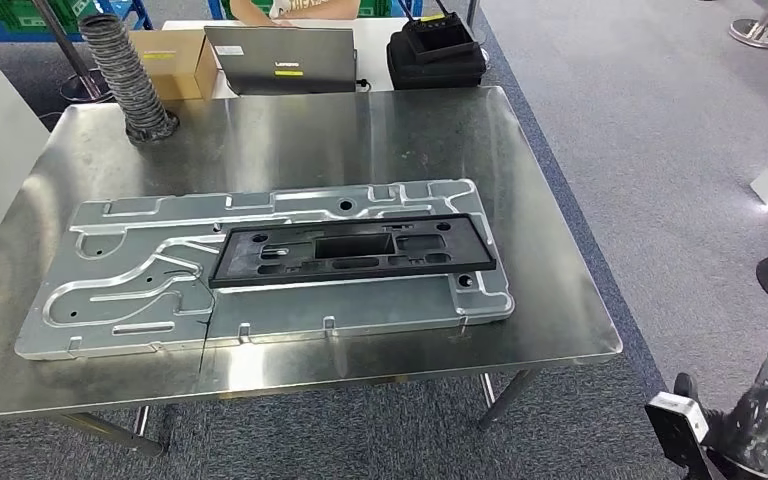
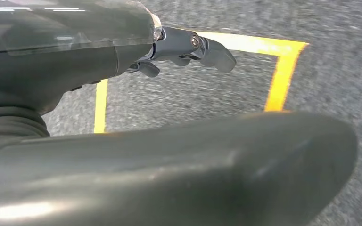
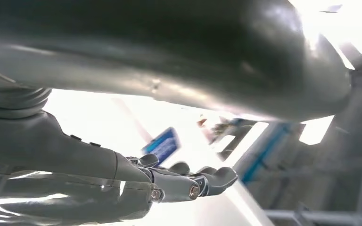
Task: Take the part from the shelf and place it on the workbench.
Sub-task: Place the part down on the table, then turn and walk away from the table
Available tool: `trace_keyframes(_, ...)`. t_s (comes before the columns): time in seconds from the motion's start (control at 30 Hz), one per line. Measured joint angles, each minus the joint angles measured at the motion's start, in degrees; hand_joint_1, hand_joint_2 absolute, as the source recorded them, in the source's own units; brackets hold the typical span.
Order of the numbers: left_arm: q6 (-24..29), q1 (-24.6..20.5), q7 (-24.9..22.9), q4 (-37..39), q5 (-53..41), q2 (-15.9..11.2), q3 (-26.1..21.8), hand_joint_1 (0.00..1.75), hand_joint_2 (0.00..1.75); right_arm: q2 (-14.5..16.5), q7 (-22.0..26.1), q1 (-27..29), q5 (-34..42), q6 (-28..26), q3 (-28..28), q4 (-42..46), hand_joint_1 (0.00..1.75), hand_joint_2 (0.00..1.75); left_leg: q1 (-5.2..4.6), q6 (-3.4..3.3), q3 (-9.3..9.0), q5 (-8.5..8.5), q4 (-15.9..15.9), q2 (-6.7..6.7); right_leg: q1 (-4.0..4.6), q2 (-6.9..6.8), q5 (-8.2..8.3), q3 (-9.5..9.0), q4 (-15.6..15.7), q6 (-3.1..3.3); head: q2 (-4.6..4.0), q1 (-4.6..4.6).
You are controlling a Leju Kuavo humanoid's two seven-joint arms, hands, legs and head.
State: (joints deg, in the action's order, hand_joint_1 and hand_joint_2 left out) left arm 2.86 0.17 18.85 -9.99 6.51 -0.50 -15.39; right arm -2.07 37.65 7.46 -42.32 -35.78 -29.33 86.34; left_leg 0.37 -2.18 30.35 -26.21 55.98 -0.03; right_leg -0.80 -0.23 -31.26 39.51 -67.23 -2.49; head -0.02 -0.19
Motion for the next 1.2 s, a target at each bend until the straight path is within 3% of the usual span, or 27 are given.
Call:
trace_keyframes(0.03,-0.02,0.1,0.03,0.0,-0.14,0.09,-0.14,0.0,0.0,0.08,0.65,-0.33,-0.98,-0.09,-2.76,-3.67,0.0,0.0,-0.03,-0.01,0.77,0.53,0.08,0.0,-0.08,0.0,-1.87,0.68,-3.48,-0.23,0.0,0.0)
trace_keyframes(0.07,-0.04,0.23,0.04,0.0,-0.22,0.2,-0.26,0.0,0.0,0.09,1.15,-0.74,-1.71,-0.22,-5.46,-7.54,0.0,0.0,-0.06,0.02,1.55,1.02,0.21,0.0,-0.13,0.0,-2.43,0.61,-5.61,-0.37,0.0,-0.01)
trace_keyframes(0.1,-0.05,0.34,0.04,0.0,-0.29,0.29,-0.36,0.0,0.0,-0.01,1.44,-1.19,-2.09,-0.45,-8.13,-11.78,0.0,0.0,-0.06,0.1,2.31,1.46,0.41,-0.03,-0.14,0.0,-1.7,-0.52,-5.69,-0.41,0.0,-0.01)
trace_keyframes(0.17,-0.07,0.46,0.04,0.0,-0.39,0.48,-0.55,0.0,0.0,-0.56,1.68,-1.99,-2.18,-1.14,-12.65,-19.77,0.0,0.0,-0.07,0.42,3.57,2.14,0.93,-0.1,-0.15,0.0,0.96,-5.84,0.2,-0.23,0.0,-0.01)
trace_keyframes(0.23,-0.07,0.47,0.18,0.0,-0.5,0.61,-0.72,0.0,0.0,-1.44,1.67,-2.89,-2.96,-2.2,-15.97,-27.06,0.0,0.0,-0.21,1.0,4.31,2.71,1.37,-0.08,0.13,0.07,1.44,-11.29,8.19,0.44,0.0,-0.02)
trace_keyframes(0.3,-0.08,0.44,0.39,0.0,-0.62,0.66,-0.85,0.0,0.0,-2.31,1.61,-3.83,-4.56,-3.2,-18.88,-34.38,0.0,0.0,-0.29,1.65,4.48,3.36,1.43,0.02,0.52,0.16,0.96,-12.94,11.36,1.33,0.0,-0.04)
trace_keyframes(0.37,-0.09,0.54,0.53,0.01,-0.67,0.67,-1.05,0.0,0.0,-2.82,1.56,-4.23,-5.81,-3.69,-21.82,-40.87,0.0,0.87,-0.25,2.29,4.68,3.53,1.56,-0.02,0.46,0.01,1.75,-12.4,11.49,2.32,0.01,-0.05)
trace_keyframes(0.4,-0.1,0.6,0.56,0.01,-0.71,0.68,-1.16,0.0,0.0,-2.94,1.2,-4.4,-6.58,-3.78,-23.09,-43.49,0.0,1.31,-0.21,2.57,5.04,2.4,2.35,-0.05,0.37,-0.1,2.31,-11.9,11.53,2.89,0.01,-0.06)
trace_keyframes(0.43,-0.13,0.7,0.57,0.02,-0.75,0.7,-1.27,0.0,0.0,-2.97,0.33,-4.58,-7.74,-3.85,-24.04,-45.44,0.0,1.75,-0.19,2.81,5.63,0.23,4.13,-0.07,0.26,-0.16,2.95,-11.28,11.63,3.39,0.01,-0.07)
trace_keyframes(0.5,-0.27,0.72,0.61,0.02,-0.99,0.75,-1.45,0.0,0.0,-2.84,-3.63,-4.89,-12.02,-3.95,-25.9,-49.11,0.0,1.75,-0.11,3.09,7.31,-5.9,10.78,-0.06,0.38,-0.16,4.2,-9.7,11.6,3.94,0.0,-0.08)
trace_keyframes(0.53,-0.38,0.7,0.63,0.02,-1.12,0.76,-1.51,0.0,0.0,-2.62,-6.56,-5.04,-14.8,-3.97,-26.89,-50.91,0.0,1.75,-0.1,3.16,7.95,-8.02,14.41,-0.05,0.51,-0.16,4.83,-8.84,11.52,4.0,0.0,-0.08)
trace_keyframes(0.57,-0.5,0.66,0.64,0.02,-1.25,0.75,-1.57,0.0,0.0,-2.27,-9.92,-5.23,-17.85,-3.98,-27.98,-52.82,0.0,1.31,-0.11,3.16,7.99,-8.77,17.03,-0.05,0.67,-0.2,5.45,-7.95,11.4,4.04,0.0,-0.08)
trace_keyframes(0.6,-0.62,0.63,0.65,0.02,-1.32,0.75,-1.61,0.0,0.0,-1.82,-13.29,-5.46,-20.75,-3.98,-28.97,-54.65,0.0,0.87,-0.13,3.04,7.18,-8.08,17.87,-0.05,0.84,-0.24,6.03,-7.07,11.26,4.07,0.0,-0.08)
trace_keyframes(0.63,-0.73,0.61,0.64,0.02,-1.37,0.74,-1.64,0.0,0.0,-1.32,-16.32,-5.67,-23.34,-3.98,-29.81,-56.43,0.0,0.44,-0.2,2.8,5.4,-6.49,16.73,-0.05,1.01,-0.26,6.59,-6.22,11.09,4.08,0.0,-0.08)
trace_keyframes(0.67,-0.85,0.57,0.64,0.02,-1.41,0.74,-1.66,0.0,0.0,-0.85,-18.92,-5.88,-25.49,-3.98,-30.48,-58.13,0.0,0.0,-0.34,2.4,2.61,-4.87,13.6,-0.06,1.16,-0.27,7.1,-5.47,10.9,4.08,0.0,-0.08)
trace_keyframes(0.7,-0.93,0.48,0.63,-0.01,-1.5,0.69,-1.66,0.0,0.0,-0.44,-21.14,-6.08,-27.2,-3.94,-30.89,-59.67,0.0,0.44,-0.57,1.84,-0.94,-4.22,9.1,-0.06,1.3,-0.25,7.58,-4.87,10.67,4.01,0.01,-0.08)
trace_keyframes(0.77,-1.01,0.24,0.66,-0.07,-1.76,0.61,-1.66,0.0,0.0,0.03,-26.67,-6.56,-30.76,-3.19,-31.27,-62.7,0.0,0.44,-0.99,1.01,-6.65,-4.86,0.75,-0.04,1.4,-0.24,8.51,-4.27,10.37,3.64,0.01,-0.08)
trace_keyframes(0.8,-1.01,0.14,0.68,-0.09,-1.95,0.57,-1.66,0.0,0.0,0.13,-29.95,-6.85,-32.77,-2.11,-31.3,-64.12,0.0,0.44,-1.16,0.73,-7.91,-5.38,-1.42,-0.02,1.35,-0.26,9.02,-4.18,10.4,3.34,0.02,-0.08)
trace_keyframes(0.83,-1.01,0.08,0.69,-0.09,-2.14,0.57,-1.66,0.0,0.0,0.16,-33.35,-7.15,-34.68,-0.38,-31.29,-65.53,0.0,0.0,-1.22,0.55,-7.97,-5.22,-2.23,0.0,1.27,-0.28,9.6,-4.16,10.58,3.01,0.01,-0.08)
trace_keyframes(0.87,-1.01,0.05,0.7,-0.08,-2.31,0.57,-1.66,0.0,0.0,0.22,-36.01,-7.44,-36.05,1.46,-31.25,-66.75,0.0,0.0,-1.18,0.23,-7.55,-4.57,-2.34,0.11,1.15,-0.25,9.83,-4.06,10.65,2.66,0.01,-0.08)
trace_keyframes(0.9,-1.02,-0.04,0.69,-0.08,-2.46,0.56,-1.66,0.0,0.0,0.32,-37.79,-7.66,-36.75,2.99,-31.22,-67.8,0.0,0.0,-1.08,-0.18,-7.04,-3.82,-2.54,0.27,1.05,-0.16,9.01,-3.72,10.18,2.31,0.01,-0.07)
trace_keyframes(0.97,-1.05,-0.12,0.69,-0.07,-2.6,0.55,-1.66,0.0,0.0,0.54,-39.48,-7.98,-37.12,4.55,-31.21,-69.45,0.0,0.0,-0.84,-0.72,-5.5,-2.16,-2.8,0.57,0.76,0.03,4.0,-2.27,6.17,1.61,0.0,-0.06)
trace_keyframes(1.03,-1.09,-0.03,0.67,-0.07,-2.62,0.52,-1.66,0.0,0.0,0.63,-39.82,-8.3,-37.24,4.93,-31.22,-70.5,0.0,0.0,-0.83,-0.76,-3.43,-0.76,-2.52,0.69,0.38,0.09,-1.6,-0.48,-1.29,0.96,0.0,-0.06)
trace_keyframes(1.07,-1.11,0.04,0.66,-0.07,-2.63,0.53,-1.66,0.0,0.0,0.64,-39.85,-8.45,-37.29,5.02,-31.22,-70.87,0.0,0.0,-0.79,-0.64,-2.29,-0.08,-2.25,0.75,0.17,0.09,-2.45,-0.13,-4.53,0.68,0.0,-0.07)
trace_keyframes(1.13,-1.14,0.11,0.65,-0.07,-2.65,0.54,-1.66,0.0,0.0,0.66,-39.86,-8.64,-37.37,5.06,-31.22,-71.52,0.0,0.0,-0.6,-0.27,0.05,1.1,-1.4,0.81,-0.27,0.08,-0.18,-1.87,-6.18,0.21,0.0,-0.07)
trace_keyframes(1.17,-1.15,0.1,0.65,-0.07,-2.66,0.55,-1.66,0.0,0.0,0.67,-39.85,-8.74,-37.39,5.13,-31.22,-71.77,0.0,0.44,-0.46,0.01,1.2,1.55,-0.81,0.8,-0.47,0.08,1.58,-4.33,-3.8,0.01,0.0,-0.07)
trace_keyframes(1.2,-1.15,0.1,0.65,-0.07,-2.68,0.53,-1.66,0.0,0.0,0.68,-39.71,-8.9,-37.38,5.55,-31.22,-71.99,0.0,0.87,-0.36,0.31,2.21,1.89,-0.14,0.78,-0.66,0.11,2.28,-7.61,0.3,-0.17,0.01,-0.07)
